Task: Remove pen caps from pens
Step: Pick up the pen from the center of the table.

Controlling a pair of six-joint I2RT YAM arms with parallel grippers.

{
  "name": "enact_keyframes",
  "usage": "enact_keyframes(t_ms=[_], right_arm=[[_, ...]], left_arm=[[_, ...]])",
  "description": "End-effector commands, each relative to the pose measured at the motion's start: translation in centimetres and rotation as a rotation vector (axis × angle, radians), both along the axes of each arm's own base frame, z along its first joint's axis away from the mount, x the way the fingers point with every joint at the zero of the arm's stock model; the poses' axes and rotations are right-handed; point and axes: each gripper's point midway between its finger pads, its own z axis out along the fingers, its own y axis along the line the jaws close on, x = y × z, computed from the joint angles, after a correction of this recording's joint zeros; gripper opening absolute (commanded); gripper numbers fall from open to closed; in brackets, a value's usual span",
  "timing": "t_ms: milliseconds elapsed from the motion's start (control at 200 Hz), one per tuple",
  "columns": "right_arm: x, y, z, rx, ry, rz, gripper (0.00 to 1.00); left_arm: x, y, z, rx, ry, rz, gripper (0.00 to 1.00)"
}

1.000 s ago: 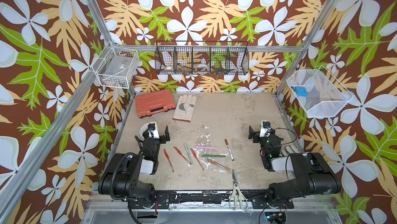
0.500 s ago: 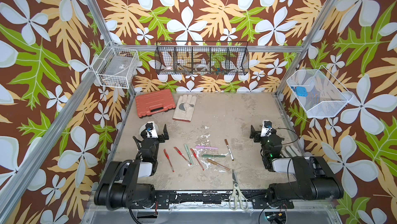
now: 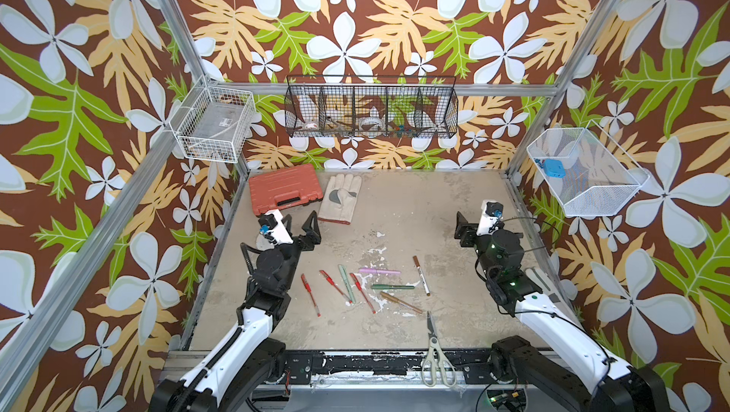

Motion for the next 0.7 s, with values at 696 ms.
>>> enact_keyframes(t_ms=[696], right_arm=[[-8.5,9.4,-15.0,-0.129,0.668,0.323,0.62]], left_arm=[[-6.3,-16.9,-9.0,0.002,0.338,-0.741,0.88]])
